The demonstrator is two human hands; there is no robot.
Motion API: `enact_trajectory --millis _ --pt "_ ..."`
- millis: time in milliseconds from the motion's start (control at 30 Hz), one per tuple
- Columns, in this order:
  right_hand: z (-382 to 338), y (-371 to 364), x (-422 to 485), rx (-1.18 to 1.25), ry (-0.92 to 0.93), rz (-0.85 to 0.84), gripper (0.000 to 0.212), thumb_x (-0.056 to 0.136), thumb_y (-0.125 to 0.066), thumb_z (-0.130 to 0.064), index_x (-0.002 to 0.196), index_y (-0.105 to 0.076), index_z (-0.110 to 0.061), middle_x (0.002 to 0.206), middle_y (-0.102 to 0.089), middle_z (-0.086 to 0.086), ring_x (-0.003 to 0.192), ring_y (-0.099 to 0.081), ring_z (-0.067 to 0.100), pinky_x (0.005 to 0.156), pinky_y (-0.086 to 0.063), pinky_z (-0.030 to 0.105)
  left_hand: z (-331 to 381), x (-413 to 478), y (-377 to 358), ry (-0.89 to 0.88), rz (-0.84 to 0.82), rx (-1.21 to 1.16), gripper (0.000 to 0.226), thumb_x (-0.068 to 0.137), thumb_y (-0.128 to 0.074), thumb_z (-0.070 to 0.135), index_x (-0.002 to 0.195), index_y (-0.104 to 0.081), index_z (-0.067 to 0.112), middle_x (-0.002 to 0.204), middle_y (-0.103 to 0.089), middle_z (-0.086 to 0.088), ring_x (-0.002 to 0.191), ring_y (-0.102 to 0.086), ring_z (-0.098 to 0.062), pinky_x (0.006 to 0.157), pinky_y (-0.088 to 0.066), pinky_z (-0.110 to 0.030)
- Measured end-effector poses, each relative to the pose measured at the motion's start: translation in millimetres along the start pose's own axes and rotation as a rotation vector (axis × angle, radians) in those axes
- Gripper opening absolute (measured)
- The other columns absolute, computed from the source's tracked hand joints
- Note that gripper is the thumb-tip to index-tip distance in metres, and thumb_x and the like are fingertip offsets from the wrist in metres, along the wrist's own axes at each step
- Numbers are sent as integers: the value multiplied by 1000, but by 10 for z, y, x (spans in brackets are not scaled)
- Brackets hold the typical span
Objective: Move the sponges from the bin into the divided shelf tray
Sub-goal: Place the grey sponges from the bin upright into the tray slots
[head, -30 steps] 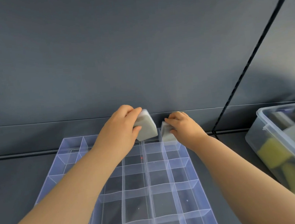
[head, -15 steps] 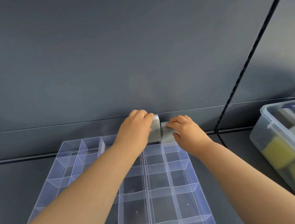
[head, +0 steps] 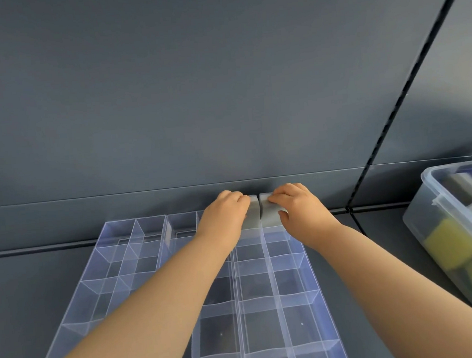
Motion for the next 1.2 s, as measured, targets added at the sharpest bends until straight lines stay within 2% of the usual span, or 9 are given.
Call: enact_trajectory --millis 167,300,433,500,633,833,900,1000,1200 --pt "-17 11 2 -16 -11 -43 40 90 -47 -3 130 -52 -10 132 -48 5 122 -39 25 99 -34 26 -17 12 -26 19 17 -26 38 52 -80 -10 81 -63 6 84 -62 -6 79 -58 -28 49 -52 -38" --pt "-16 28 -8 -23 -42 -104 42 92 -46 -8 134 -46 -13 138 -41 2 128 -33 19 104 -34 28 41 -5 46 2 -6 -17 22 80 -65 0 102 -62 4 103 -60 -9 99 -53 -29 68 -53 -42" --pt "-58 62 -88 -25 -23 -143 44 93 -46 -11 137 -42 -15 142 -37 1 131 -31 19 105 -34 31 84 -61 167 -16 55 -23 16 73 -75 5 87 -66 0 88 -65 -13 85 -61 -33 52 -54 -44" --pt "-78 92 -149 -21 1 -138 44 94 -46 -13 138 -41 -14 144 -36 1 133 -29 19 106 -33 30 125 -95 227 -7 88 -9 14 72 -75 7 83 -67 3 83 -66 -10 79 -62 -32 47 -53 -41" --pt "-118 168 -284 6 44 -93 43 95 -46 -20 137 -41 -14 144 -36 1 133 -30 19 105 -32 27 297 -261 402 9 172 45 25 58 -79 1 78 -68 10 74 -66 -1 64 -61 -26 41 -49 -32" --pt "-240 168 -691 76 117 -43 46 95 -47 -29 138 -42 -14 143 -40 1 133 -33 18 105 -31 25 694 -758 645 -19 301 32 30 66 -78 12 95 -72 10 86 -70 -1 75 -67 -23 59 -54 -31" --pt "-260 179 -878 85 114 -36 46 95 -47 -31 138 -42 -15 143 -40 0 134 -32 17 105 -31 25 823 -926 663 -34 295 61 24 78 -67 19 101 -71 12 91 -70 1 81 -67 -20 66 -54 -31" --pt "-312 254 -1193 101 82 -6 46 94 -47 -33 137 -43 -16 143 -41 0 133 -33 16 105 -30 23 1017 -1176 708 -80 236 75 40 85 -41 30 108 -69 14 97 -69 3 86 -65 -18 72 -54 -32" --pt "-664 579 -1878 80 13 101 45 93 -50 -34 135 -46 -18 140 -45 -3 131 -38 15 103 -28 19 1323 -1674 1056 -190 257 115 43 88 -37 32 115 -66 15 102 -69 -2 91 -65 -21 82 -52 -36"
Point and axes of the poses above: each hand's wrist, its own x-axis towards the middle knuckle, its own y-axis out of the back of the hand, z = x × y, the point moved 8 cm from there along x, towards the middle knuckle
